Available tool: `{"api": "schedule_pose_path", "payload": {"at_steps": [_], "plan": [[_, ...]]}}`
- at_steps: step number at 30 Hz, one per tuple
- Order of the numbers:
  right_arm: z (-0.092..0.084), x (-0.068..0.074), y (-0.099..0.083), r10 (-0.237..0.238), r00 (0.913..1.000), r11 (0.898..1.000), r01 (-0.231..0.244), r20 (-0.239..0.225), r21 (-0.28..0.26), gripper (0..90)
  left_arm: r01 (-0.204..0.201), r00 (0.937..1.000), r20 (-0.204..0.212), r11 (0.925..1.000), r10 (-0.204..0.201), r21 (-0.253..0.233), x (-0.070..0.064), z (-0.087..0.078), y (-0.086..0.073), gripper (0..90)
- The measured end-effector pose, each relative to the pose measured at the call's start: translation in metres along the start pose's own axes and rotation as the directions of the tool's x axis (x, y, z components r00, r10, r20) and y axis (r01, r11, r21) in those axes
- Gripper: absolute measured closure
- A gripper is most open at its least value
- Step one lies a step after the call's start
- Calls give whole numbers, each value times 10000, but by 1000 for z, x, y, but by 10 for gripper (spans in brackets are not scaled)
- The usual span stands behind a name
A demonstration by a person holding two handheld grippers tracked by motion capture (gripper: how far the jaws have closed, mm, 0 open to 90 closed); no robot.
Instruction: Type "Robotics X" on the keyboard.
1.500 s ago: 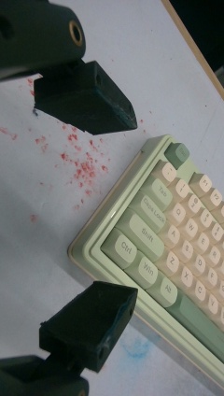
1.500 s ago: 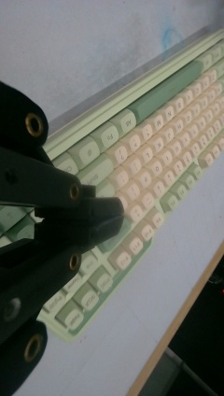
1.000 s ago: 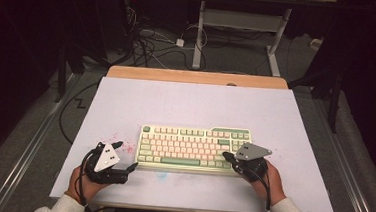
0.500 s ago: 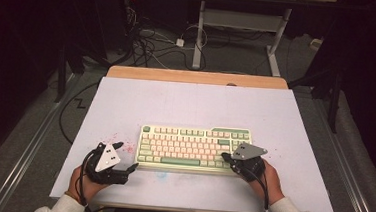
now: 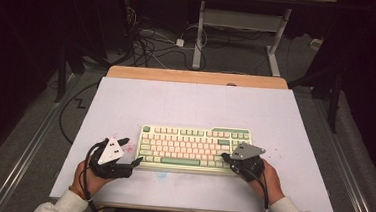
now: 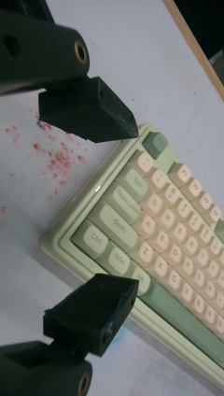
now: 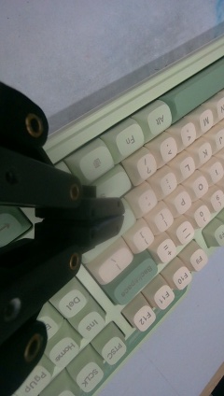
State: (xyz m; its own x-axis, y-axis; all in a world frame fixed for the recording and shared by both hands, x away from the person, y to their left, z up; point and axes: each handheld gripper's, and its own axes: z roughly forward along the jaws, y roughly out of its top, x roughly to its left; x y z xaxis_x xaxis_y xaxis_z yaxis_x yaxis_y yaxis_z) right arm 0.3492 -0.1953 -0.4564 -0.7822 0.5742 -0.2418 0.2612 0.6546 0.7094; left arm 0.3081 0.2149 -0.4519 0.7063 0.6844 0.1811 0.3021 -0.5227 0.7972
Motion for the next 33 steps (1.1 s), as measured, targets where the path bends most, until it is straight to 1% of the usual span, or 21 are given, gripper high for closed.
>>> {"api": "schedule_pose_path", "payload": {"at_steps": [1, 2, 3, 4, 5, 6, 7, 11, 12, 13, 17, 18, 19, 20, 21, 23, 24, 26, 30, 33], "plan": [[0, 0, 0, 18, 10000, 10000, -18, -6, 9, 900, -18, 10000, 42, 10000, 18, -20, 0, 0, 2, 367], [0, 0, 0, 1, 10000, 10000, -1, -26, 8, 900, -145, 9999, -41, 9999, 145, -82, 1, 0, 3, 392], [0, 0, 0, -10, 10000, 10000, 10, -21, -2, 900, 58, 9997, 254, 10000, -56, -57, 2, 1, 4, 440], [0, 0, -1, -11, 10000, 10000, 11, -15, -7, 900, 58, 9997, 254, 10000, -56, -57, 2, 1, 4, 529], [-1, 0, 0, -30, 10000, 10000, 30, -16, 8, 900, 20, 9997, 257, 10000, -22, 62, 1, 3, 6, 549], [-1, 0, 0, -42, 10000, 10000, 42, -10, 8, 900, 20, 9997, 257, 10000, -22, 62, 1, 3, 6, 607], [-1, 0, 0, -32, 10000, 10000, 32, -12, 11, 900, 58, 9991, 410, 10000, -59, 28, 2, 3, 7, 665], [-1, 0, -1, -47, 10000, 10000, 47, -34, -4, 900, -198, 9977, 650, 9995, 181, 258, 0, 7, 14, 821], [-1, 0, -1, -48, 10000, 10000, 48, -31, 6, 900, -198, 9977, 650, 9995, 181, 258, 0, 7, 14, 844], [-1, 0, -1, -53, 10000, 10000, 53, -27, 3, 900, -247, 9970, 740, 9992, 222, 328, -1, 10, 17, 869], [0, 0, -1, -40, 10000, 10000, 40, -54, -19, 900, -263, 9965, 801, 9989, 230, 399, -1, 14, 23, 878], [0, 0, -1, -44, 10000, 10000, 44, -43, -9, 900, -206, 9958, 895, 9991, 172, 371, -1, 17, 27, 878], [0, 0, -1, -40, 10000, 10000, 40, -44, -13, 900, -206, 9958, 895, 9991, 172, 371, -1, 17, 27, 878], [0, 0, -1, -32, 10000, 10000, 32, -52, -29, 900, -221, 9960, 874, 9991, 189, 356, -2, 19, 29, 878], [0, 0, -1, -40, 10000, 10000, 40, -36, -14, 900, -209, 9954, 940, 9992, 177, 331, -3, 22, 34, 878], [0, 0, -1, -32, 10000, 10000, 32, -20, -22, 900, -270, 9951, 956, 9991, 238, 323, -4, 24, 37, 877], [0, 0, -1, -31, 10000, 10000, 31, -37, -39, 900, -254, 9956, 908, 9992, 225, 298, -6, 28, 41, 878], [0, 0, -1, -39, 10000, 10000, 38, -46, -41, 900, -233, 9955, 930, 9993, 206, 277, -7, 30, 43, 877], [-1, 0, -1, -41, 10000, 10000, 41, -40, -15, 900, -347, 9945, 1003, 9989, 315, 306, -8, 36, 49, 878], [-1, 0, -1, -40, 10000, 10000, 40, -32, -13, 900, -463, 9939, 1019, 9979, 415, 447, -9, 41, 53, 878]]}}
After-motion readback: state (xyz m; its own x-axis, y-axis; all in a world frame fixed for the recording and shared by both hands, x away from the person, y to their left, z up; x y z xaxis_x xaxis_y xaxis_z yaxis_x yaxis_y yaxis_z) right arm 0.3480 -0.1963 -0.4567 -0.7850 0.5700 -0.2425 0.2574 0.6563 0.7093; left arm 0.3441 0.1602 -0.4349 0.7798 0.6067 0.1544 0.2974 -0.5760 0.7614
